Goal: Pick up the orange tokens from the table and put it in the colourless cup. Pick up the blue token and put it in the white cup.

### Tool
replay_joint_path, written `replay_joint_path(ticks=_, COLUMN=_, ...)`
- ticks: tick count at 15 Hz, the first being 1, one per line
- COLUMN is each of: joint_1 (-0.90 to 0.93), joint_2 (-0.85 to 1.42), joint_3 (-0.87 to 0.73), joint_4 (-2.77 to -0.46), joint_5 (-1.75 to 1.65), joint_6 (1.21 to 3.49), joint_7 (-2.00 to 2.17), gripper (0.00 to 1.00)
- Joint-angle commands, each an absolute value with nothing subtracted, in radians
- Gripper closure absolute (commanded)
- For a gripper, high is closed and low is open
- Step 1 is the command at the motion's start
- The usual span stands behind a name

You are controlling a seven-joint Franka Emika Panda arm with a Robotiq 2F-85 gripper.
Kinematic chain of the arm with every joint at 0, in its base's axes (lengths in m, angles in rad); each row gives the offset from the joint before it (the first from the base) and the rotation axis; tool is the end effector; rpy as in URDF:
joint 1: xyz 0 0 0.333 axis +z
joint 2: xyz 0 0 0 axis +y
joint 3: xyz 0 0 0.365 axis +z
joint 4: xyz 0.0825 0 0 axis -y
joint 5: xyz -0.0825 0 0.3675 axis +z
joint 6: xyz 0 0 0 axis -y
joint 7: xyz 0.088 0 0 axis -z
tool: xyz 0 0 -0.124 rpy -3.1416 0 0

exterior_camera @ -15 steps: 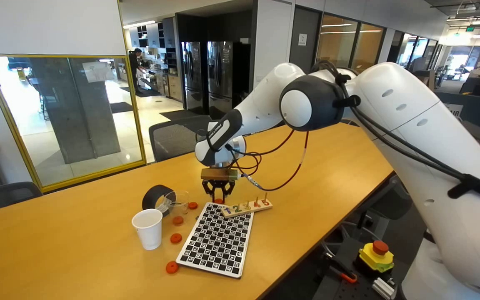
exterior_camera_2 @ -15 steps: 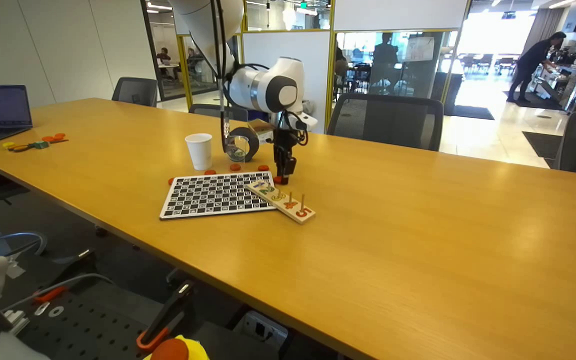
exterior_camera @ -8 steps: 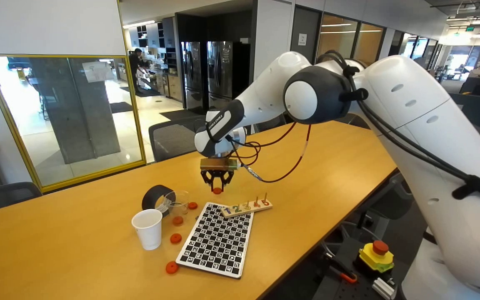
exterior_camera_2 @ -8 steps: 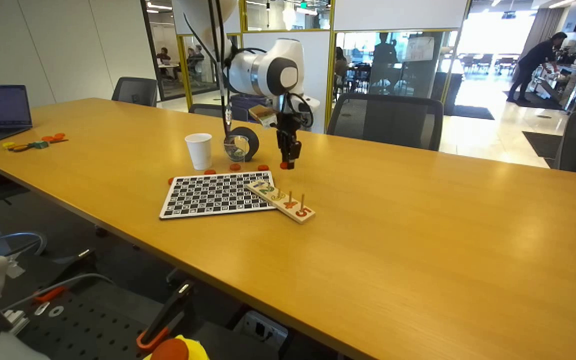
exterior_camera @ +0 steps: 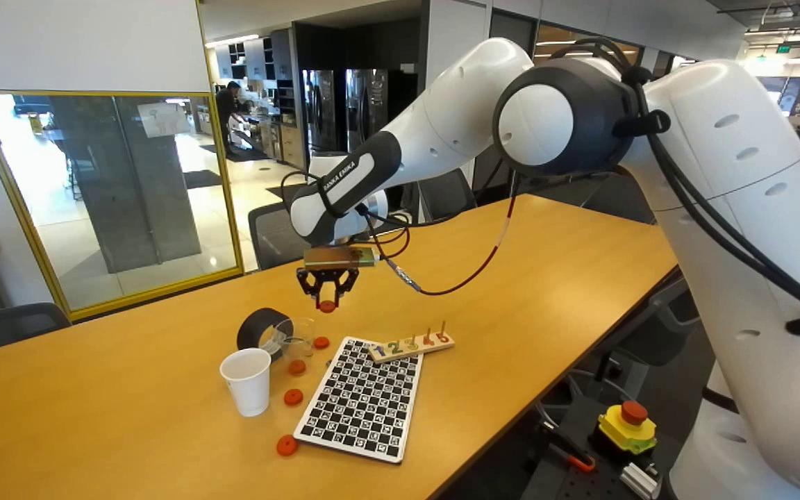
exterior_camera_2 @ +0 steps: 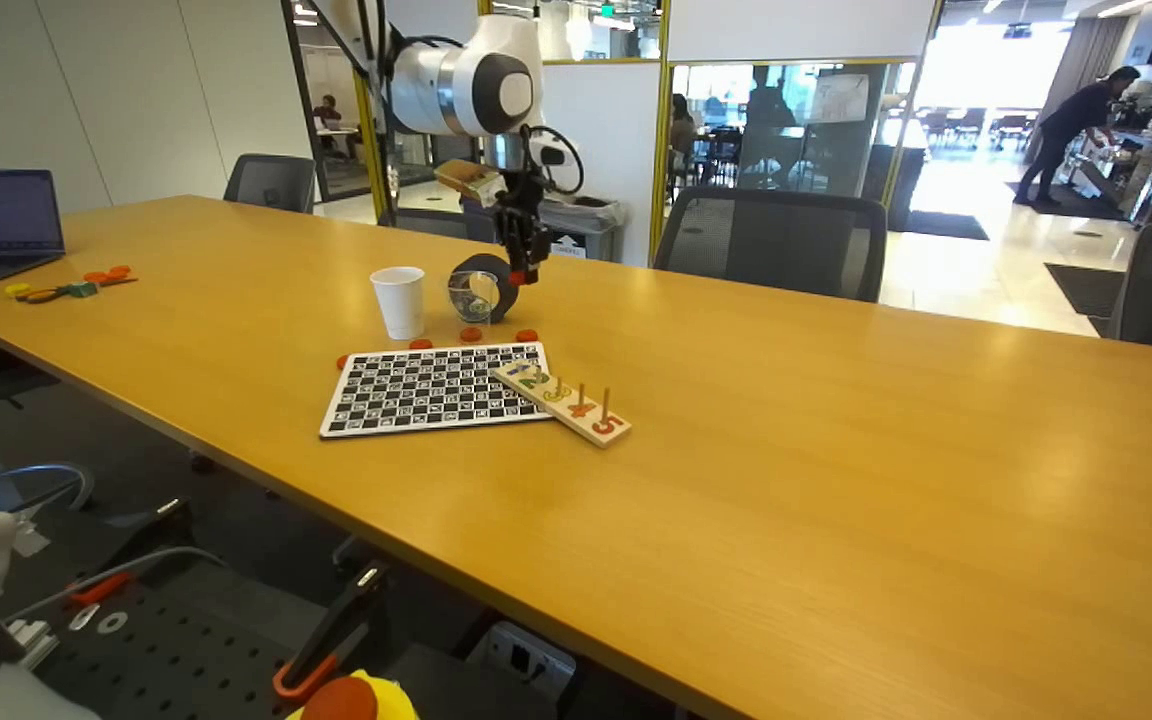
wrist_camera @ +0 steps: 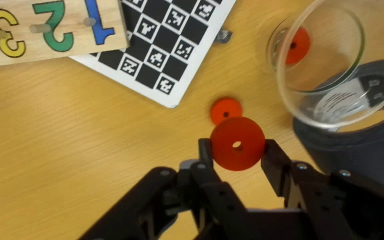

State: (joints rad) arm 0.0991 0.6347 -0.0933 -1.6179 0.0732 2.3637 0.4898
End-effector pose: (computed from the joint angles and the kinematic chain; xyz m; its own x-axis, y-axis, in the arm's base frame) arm 0.7213 0.0171 0.2985 0.8660 -0.4899 0.0999 -0.4868 -0.8718 -0.0552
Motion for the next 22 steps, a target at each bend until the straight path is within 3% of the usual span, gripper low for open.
replay_joint_path(ticks=1, joint_1=0.117, joint_2=0.571, joint_3=-0.044, joint_4=-1.688, joint_5=0.068, joint_6=2.399, joint_7=0.404, gripper=0.8)
replay_joint_path(ticks=10, joint_1=0.128, joint_2=0.56, joint_3=0.017, joint_4=-1.707, joint_5=0.078, joint_6=2.394, joint_7=0.307, gripper=0.8)
replay_joint_path(ticks=11, joint_1=0.13, joint_2=0.563, joint_3=0.013, joint_4=-1.704, joint_5=0.072, joint_6=2.396, joint_7=0.308, gripper=0.36)
replay_joint_path(ticks=13, joint_1=0.13, joint_2=0.567, joint_3=0.008, joint_4=-1.698, joint_5=0.069, joint_6=2.397, joint_7=0.31, gripper=0.27)
replay_joint_path(ticks=16, joint_1=0.127, joint_2=0.566, joint_3=0.002, joint_4=-1.695, joint_5=0.066, joint_6=2.401, joint_7=0.308, gripper=0.03)
replay_joint_path(ticks=22, joint_1=0.1, joint_2=0.563, joint_3=-0.031, joint_4=-1.689, joint_5=0.075, joint_6=2.417, joint_7=0.328, gripper=0.0)
